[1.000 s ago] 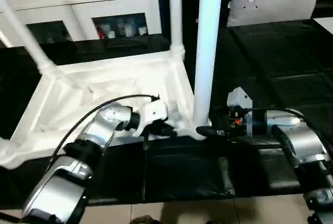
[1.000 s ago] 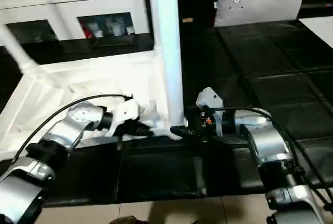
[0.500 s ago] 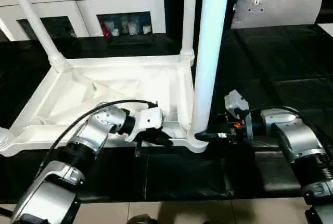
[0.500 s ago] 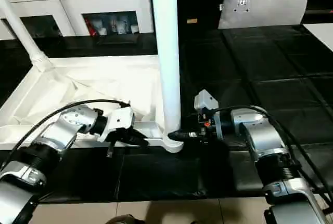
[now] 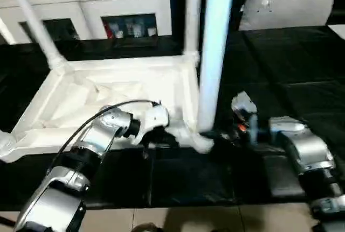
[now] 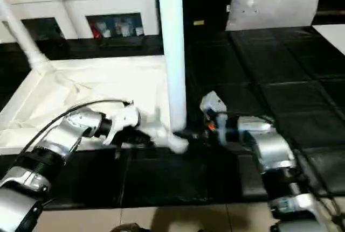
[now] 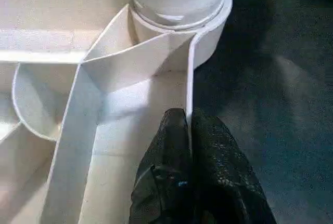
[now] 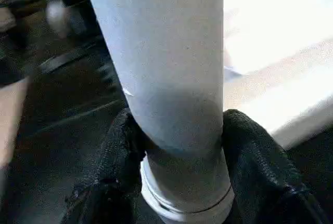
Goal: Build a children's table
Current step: Rotate leg to tighten
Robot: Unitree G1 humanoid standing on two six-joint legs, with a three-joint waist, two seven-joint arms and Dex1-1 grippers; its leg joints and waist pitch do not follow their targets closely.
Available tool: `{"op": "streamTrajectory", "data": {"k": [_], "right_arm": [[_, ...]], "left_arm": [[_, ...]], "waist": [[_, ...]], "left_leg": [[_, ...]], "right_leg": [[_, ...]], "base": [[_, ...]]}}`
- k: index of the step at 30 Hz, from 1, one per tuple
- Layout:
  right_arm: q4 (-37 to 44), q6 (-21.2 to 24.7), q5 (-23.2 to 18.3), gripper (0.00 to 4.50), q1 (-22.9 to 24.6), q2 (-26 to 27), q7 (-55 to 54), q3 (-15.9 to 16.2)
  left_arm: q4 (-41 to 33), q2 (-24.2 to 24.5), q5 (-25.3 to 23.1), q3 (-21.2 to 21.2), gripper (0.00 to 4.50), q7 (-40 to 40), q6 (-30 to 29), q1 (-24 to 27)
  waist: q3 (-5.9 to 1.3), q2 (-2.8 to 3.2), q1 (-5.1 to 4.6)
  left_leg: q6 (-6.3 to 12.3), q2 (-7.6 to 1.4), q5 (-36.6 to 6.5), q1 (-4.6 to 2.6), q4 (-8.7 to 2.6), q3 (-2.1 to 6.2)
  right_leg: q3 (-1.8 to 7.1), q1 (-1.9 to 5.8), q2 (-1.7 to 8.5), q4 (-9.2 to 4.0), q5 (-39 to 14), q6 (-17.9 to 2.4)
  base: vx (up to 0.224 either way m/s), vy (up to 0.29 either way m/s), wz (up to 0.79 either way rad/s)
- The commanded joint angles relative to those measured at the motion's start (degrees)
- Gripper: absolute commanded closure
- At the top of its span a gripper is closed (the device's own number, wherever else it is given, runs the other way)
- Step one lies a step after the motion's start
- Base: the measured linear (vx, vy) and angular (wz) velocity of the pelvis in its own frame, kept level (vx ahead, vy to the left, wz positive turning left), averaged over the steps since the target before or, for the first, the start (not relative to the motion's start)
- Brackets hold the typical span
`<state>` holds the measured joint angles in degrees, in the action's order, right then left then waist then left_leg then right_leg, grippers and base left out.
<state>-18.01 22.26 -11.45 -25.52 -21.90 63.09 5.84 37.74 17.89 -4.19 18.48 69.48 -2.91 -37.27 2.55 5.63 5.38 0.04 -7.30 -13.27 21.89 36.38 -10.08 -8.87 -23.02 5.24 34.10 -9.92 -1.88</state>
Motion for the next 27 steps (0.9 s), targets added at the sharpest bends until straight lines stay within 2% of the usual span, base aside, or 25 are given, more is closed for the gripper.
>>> {"op": "streamTrajectory", "data": {"k": [1, 2, 3, 4, 5, 6, 7, 8, 10, 12, 14, 16, 17, 19, 21, 22, 23, 27], "right_arm": [[1.5, 3.3, -0.3, 2.57, -0.3, 3.3, -4.5, 1.5], [1.7, 4.9, 0.5, 2.57, -0.5, 4.9, -8.0, 1.1], [2.0, 8.0, 2.4, 2.57, -1.1, 9.0, -17.0, -0.4], [2.1, 8.6, 2.6, 2.57, -1.1, 10.0, -18.7, -0.7], [2.5, 9.6, 3.3, 2.57, -1.2, 12.4, -22.7, -1.1], [2.5, 9.8, 3.9, 2.57, -1.3, 13.4, -24.6, -1.1], [2.0, 9.9, 4.4, 2.57, -1.7, 15.2, -27.6, -1.5], [1.3, 9.3, 5.3, 2.57, -2.0, 16.5, -30.6, -1.7], [0.0, 8.0, 6.5, 2.57, -2.6, 17.9, -34.4, -2.0], [-1.3, 4.4, 6.9, 2.57, -3.0, 19.3, -36.9, -2.8], [-1.2, 3.4, 5.7, 2.57, -2.9, 20.1, -36.5, -3.8], [-0.5, 3.3, 4.6, 2.03, -2.8, 20.9, -36.2, -4.8], [0.9, 2.8, 4.3, 1.89, -2.2, 20.2, -34.6, -4.9], [1.3, 2.5, 4.3, 1.78, -2.0, 20.0, -34.3, -4.9], [1.5, 0.2, 4.5, 1.46, -1.3, 17.5, -32.3, -4.6], [1.6, -0.1, 4.5, 1.46, -1.0, 16.6, -31.1, -4.6], [2.4, -0.8, 3.7, 1.40, -0.4, 14.8, -27.5, -4.6], [3.3, -2.7, 2.7, 0.97, 0.6, 9.6, -19.4, -4.3]], "left_arm": [[-0.7, -3.9, 0.9, 1.8, 4.50, -1.6, -0.9, -1.1], [-0.2, -4.8, 0.3, 1.7, 4.50, -3.8, -1.7, -1.6], [1.3, -7.7, -0.2, 0.7, 4.50, -9.6, -4.7, -3.1], [1.8, -8.5, -0.3, 0.4, 4.50, -11.2, -5.3, -3.4], [3.0, -10.3, -0.7, -0.5, 4.50, -15.3, -6.8, -4.4], [3.6, -11.1, -0.9, -0.8, 4.50, -17.1, -7.3, -4.9], [4.6, -12.5, -1.1, -1.4, 4.50, -20.1, -7.9, -5.7], [5.4, -13.8, -1.4, -2.2, 4.50, -22.9, -8.3, -6.3], [6.1, -14.9, -2.1, -2.5, 4.50, -25.5, -8.4, -6.9], [6.0, -15.6, -2.5, -2.5, 4.50, -26.1, -8.5, -7.1], [5.9, -15.5, -2.5, -2.5, 4.50, -25.9, -8.6, -7.0], [6.0, -15.4, -2.8, -2.5, 4.50, -26.0, -8.6, -6.9], [6.3, -14.5, -3.2, -2.3, 4.50, -25.5, -7.9, -6.8], [6.5, -14.2, -3.3, -2.3, 4.50, -25.6, -7.8, -6.9], [6.6, -12.9, -2.9, -2.1, 4.50, -23.6, -6.2, -6.7], [6.7, -12.4, -2.9, -2.2, 4.50, -23.1, -6.3, -6.7], [6.9, -10.9, -3.7, -1.4, 4.50, -21.5, -3.8, -6.5], [6.2, -7.3, -3.4, -0.6, 4.50, -15.2, -0.7, -5.3]], "waist": [[-3.47, -0.84, -0.29], [-3.22, -0.18, -0.95], [-3.13, -0.23, -1.56], [-2.96, -0.28, -1.91], [-2.82, -0.21, -2.59], [-2.48, 0.11, -3.34], [-2.46, 0.21, -3.71], [-2.52, 0.14, -4.47], [-2.81, 0.16, -4.83], [-3.05, 0.30, -5.42], [-3.30, 0.29, -5.39], [-3.50, 0.30, -5.22], [-3.62, 0.06, -5.00], [-3.68, 0.18, -4.79], [-3.80, -0.01, -4.65], [-3.81, -0.05, -4.55], [-3.78, -0.09, -4.53], [-3.96, -0.10, -3.80]], "left_leg": [[2.14, -6.94, -9.8, -0.69, -5.08, 3.33], [1.26, -7.01, -11.9, -0.77, -5.33, 3.53], [0.21, -6.98, -13.0, -0.96, -5.47, 3.68], [-0.28, -6.72, -14.2, -0.97, -5.54, 3.70], [-1.01, -6.33, -16.6, -1.33, -5.55, 3.78], [-1.35, -6.12, -19.2, -1.79, -5.47, 3.77], [-1.50, -6.00, -20.2, -2.05, -5.43, 3.84], [-1.39, -5.80, -20.9, -1.98, -5.42, 3.96], [-0.29, -5.89, -18.7, -1.55, -5.67, 4.10], [0.84, -6.19, -16.1, -0.99, -5.80, 4.10], [1.53, -6.28, -14.8, -0.80, -5.68, 4.00], [2.78, -6.37, -11.9, -0.51, -5.58, 3.91], [3.95, -6.44, -9.6, -0.46, -5.51, 3.71], [4.96, -6.44, -7.9, -0.41, -5.36, 3.56], [5.39, -6.46, -7.2, -0.42, -5.29, 3.49], [5.78, -6.59, -6.7, -0.42, -5.28, 3.48], [6.25, -6.71, -6.6, -0.34, -5.34, 3.59], [7.70, -6.69, -5.4, -0.23, -4.99, 3.40]], "right_leg": [[4.79, 3.53, 6.48, -5.21, -20.9, -7.3], [4.67, 3.38, 6.24, -5.66, -22.3, -6.7], [4.74, 3.39, 6.17, -5.72, -22.2, -6.5], [4.59, 3.26, 6.14, -5.87, -23.1, -6.6], [4.31, 3.36, 6.25, -6.42, -26.0, -5.9], [3.95, 3.23, 6.11, -7.02, -29.2, -4.8], [3.71, 3.21, 6.05, -7.20, -30.2, -4.4], [3.36, 3.62, 6.05, -7.51, -31.1, -3.5], [3.55, 3.88, 6.17, -7.55, -28.4, -3.0], [4.03, 3.94, 6.26, -6.93, -23.5, -4.5], [4.30, 4.07, 6.53, -6.59, -20.7, -5.5], [4.49, 4.29, 6.59, -5.92, -16.4, -7.3], [4.57, 4.43, 6.57, -5.50, -13.2, -8.6], [4.62, 4.50, 6.67, -5.31, -11.7, -9.1], [4.59, 4.52, 6.63, -5.19, -11.5, -9.1], [4.64, 4.51, 6.64, -4.99, -10.4, -9.4], [4.62, 4.52, 6.54, -4.89, -9.7, -9.5], [4.72, 4.48, 6.69, -4.50, -7.6, -9.7]], "base": [[0.000, 0.000, 0.00], [0.000, 0.000, 0.00], [0.000, 0.000, 0.00], [0.000, 0.000, 0.00], [0.000, 0.000, 0.00], [0.000, 0.000, 0.00], [0.000, 0.000, 0.00], [0.000, 0.000, 0.00], [0.000, 0.000, 0.00], [0.000, 0.000, 0.00], [0.000, 0.000, 0.00], [0.000, 0.000, 0.00], [0.000, 0.000, 0.00], [0.000, 0.000, 0.00], [0.000, 0.000, 0.00], [0.000, 0.000, 0.00], [0.000, 0.000, 0.00], [0.000, 0.000, 0.00]]}}
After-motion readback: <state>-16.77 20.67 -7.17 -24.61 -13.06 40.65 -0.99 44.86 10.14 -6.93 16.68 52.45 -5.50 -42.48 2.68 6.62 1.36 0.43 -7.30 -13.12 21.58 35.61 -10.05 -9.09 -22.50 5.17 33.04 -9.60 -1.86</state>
